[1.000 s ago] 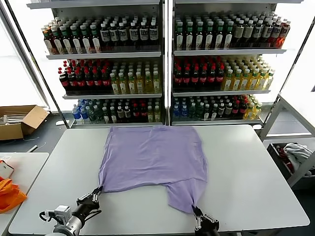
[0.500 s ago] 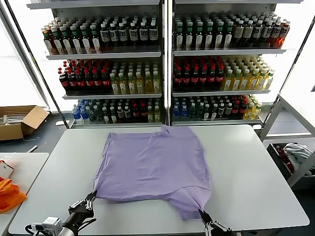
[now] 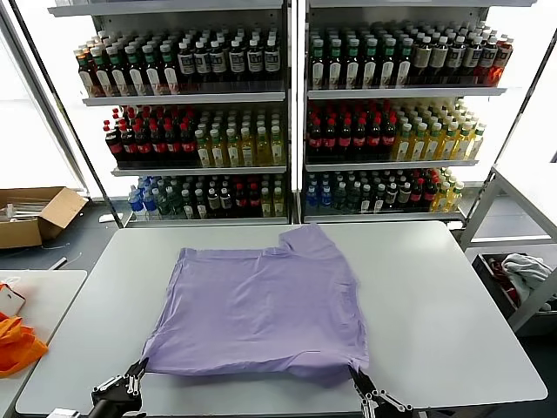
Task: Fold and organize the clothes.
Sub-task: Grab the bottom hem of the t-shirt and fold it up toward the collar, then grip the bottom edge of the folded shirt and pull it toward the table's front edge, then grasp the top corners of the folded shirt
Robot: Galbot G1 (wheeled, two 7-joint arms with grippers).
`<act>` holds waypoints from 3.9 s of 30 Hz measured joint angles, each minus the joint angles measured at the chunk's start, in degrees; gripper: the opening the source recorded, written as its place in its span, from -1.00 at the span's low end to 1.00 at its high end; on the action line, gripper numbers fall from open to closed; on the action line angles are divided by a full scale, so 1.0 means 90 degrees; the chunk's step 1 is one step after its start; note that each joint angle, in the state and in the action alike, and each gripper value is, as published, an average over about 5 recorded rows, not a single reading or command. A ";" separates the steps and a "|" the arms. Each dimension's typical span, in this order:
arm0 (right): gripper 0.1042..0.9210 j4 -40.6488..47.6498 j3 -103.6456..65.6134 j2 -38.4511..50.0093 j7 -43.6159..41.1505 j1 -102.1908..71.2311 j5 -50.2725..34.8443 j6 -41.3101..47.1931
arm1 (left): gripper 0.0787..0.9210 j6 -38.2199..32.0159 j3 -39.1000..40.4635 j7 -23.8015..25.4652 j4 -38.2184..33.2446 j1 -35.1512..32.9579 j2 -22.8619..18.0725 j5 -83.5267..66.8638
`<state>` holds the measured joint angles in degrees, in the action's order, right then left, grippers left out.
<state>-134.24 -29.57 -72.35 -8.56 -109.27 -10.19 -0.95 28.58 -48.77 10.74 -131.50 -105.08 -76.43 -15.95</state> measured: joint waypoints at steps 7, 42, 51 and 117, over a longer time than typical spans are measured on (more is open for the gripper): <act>-0.98 0.0452 0.0189 0.0192 0.0249 0.1084 -0.0321 0.0282 | -0.98 0.0140 0.0090 -0.0002 0.0179 0.0589 0.0404 -0.0286; 0.07 0.2692 0.1143 0.0370 0.0903 0.4046 -0.0420 0.1877 | -0.15 0.0374 0.1000 -0.0213 0.2703 0.3479 0.1346 -0.0971; 0.68 0.2244 0.1018 0.0223 0.1338 0.3246 -0.0208 0.2295 | 0.47 0.0371 0.0987 -0.0286 0.2604 0.3032 0.1041 -0.0876; 0.12 0.0381 -0.0250 0.0711 0.0714 0.1070 -0.0539 0.2303 | 0.11 0.0524 -0.0480 0.0089 0.0478 0.0099 0.0322 -0.0023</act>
<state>-130.82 -31.82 -65.94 -2.13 -99.64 -15.04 19.77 33.30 -53.09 11.54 -127.20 -104.19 -73.54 -16.16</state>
